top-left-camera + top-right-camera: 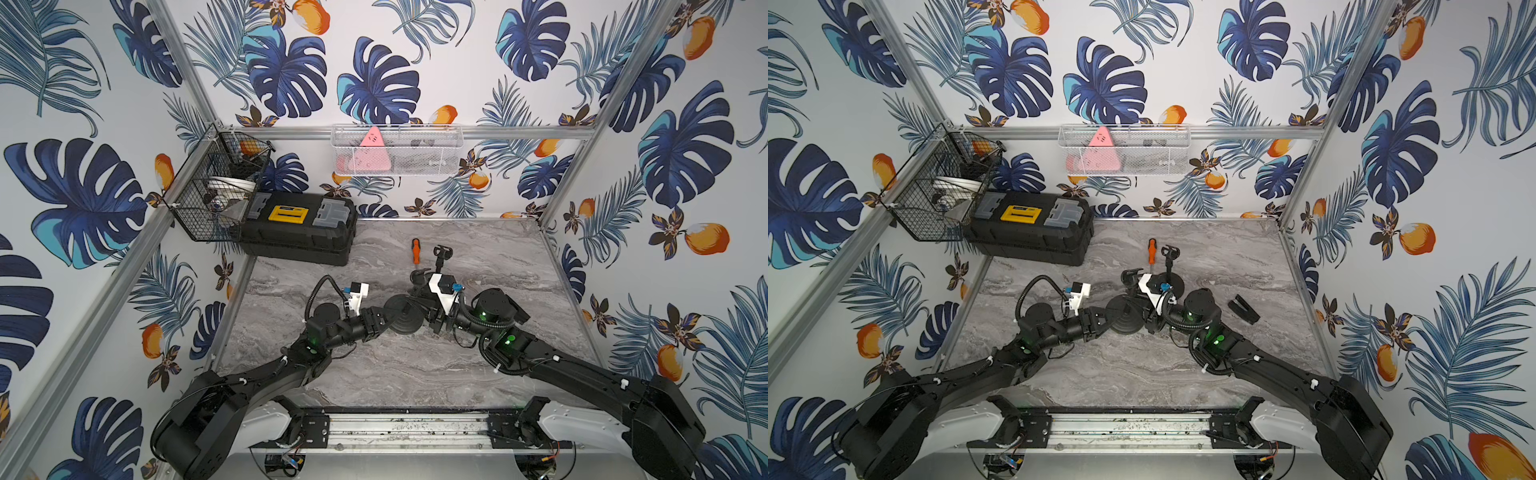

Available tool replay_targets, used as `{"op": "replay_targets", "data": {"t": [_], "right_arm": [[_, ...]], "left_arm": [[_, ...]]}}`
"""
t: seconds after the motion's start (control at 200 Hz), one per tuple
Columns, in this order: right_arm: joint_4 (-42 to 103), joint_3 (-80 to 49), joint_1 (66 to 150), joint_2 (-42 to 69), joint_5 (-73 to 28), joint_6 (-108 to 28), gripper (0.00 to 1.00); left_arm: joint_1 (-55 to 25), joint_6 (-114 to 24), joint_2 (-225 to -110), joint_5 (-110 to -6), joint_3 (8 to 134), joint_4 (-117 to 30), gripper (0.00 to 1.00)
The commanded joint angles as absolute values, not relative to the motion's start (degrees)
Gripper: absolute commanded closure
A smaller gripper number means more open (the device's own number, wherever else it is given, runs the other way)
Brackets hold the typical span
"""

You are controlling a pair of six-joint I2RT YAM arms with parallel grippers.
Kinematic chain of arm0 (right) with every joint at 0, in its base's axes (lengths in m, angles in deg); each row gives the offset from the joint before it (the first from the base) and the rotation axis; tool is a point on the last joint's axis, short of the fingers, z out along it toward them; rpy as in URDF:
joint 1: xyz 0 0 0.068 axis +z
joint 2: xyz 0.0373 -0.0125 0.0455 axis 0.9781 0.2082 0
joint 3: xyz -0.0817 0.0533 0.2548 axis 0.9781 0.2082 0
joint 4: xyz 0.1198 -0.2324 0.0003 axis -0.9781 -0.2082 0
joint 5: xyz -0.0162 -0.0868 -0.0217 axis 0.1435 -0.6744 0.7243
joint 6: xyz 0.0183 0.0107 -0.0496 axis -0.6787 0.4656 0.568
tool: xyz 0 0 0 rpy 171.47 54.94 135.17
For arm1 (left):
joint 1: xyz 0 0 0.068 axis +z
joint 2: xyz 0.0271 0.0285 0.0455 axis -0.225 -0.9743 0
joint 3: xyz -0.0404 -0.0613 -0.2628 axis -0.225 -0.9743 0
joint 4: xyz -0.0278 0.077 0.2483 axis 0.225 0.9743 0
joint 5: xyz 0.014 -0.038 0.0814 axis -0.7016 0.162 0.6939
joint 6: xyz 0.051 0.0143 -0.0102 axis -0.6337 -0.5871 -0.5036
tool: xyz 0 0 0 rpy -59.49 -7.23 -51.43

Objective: Assemble a microphone stand
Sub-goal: Place the microphone stand at the center of the board.

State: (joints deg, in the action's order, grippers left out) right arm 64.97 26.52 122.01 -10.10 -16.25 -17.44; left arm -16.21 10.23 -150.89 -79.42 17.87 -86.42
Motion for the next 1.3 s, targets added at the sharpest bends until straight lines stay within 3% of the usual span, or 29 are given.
{"op": "replay_targets", "data": {"t": [0.0,0.085,0.175,0.275,0.365,0.816,1.296], "right_arm": [[68.49,26.41,122.02,-10.92,-16.66,-18.16,1.0],[68.39,26.46,122.02,-11.1,-17.34,-18.09,1.0],[68.87,26.85,122.02,-11.21,-18.29,-18.19,0.84],[69.74,27.78,122.04,-11.28,-20.04,-18.38,0.57],[69.98,28.26,122.02,-11.37,-20.79,-18.26,0.46],[70.68,34.31,122.02,-15.1,-27.33,-21.32,0.44],[76.08,48.52,122.08,-17.41,-32.29,-26.57,0.47]], "left_arm": [[-16.09,9.82,-150.02,-78.41,18.09,-88.86,0.74],[-16.12,10.57,-150.17,-77.89,17.83,-90.75,0.84],[-16.0,11.56,-150.5,-77.22,17.58,-92.77,0.9],[-15.5,12.6,-150.87,-76.71,17.77,-94.47,0.94],[-15.18,13.27,-150.89,-76.12,18.44,-94.5,0.97],[-10.19,10.37,-146.9,-73.77,22.69,-83.95,1.0],[-2.29,-14.67,-144.52,-62.01,50.41,-38.31,1.0]]}}
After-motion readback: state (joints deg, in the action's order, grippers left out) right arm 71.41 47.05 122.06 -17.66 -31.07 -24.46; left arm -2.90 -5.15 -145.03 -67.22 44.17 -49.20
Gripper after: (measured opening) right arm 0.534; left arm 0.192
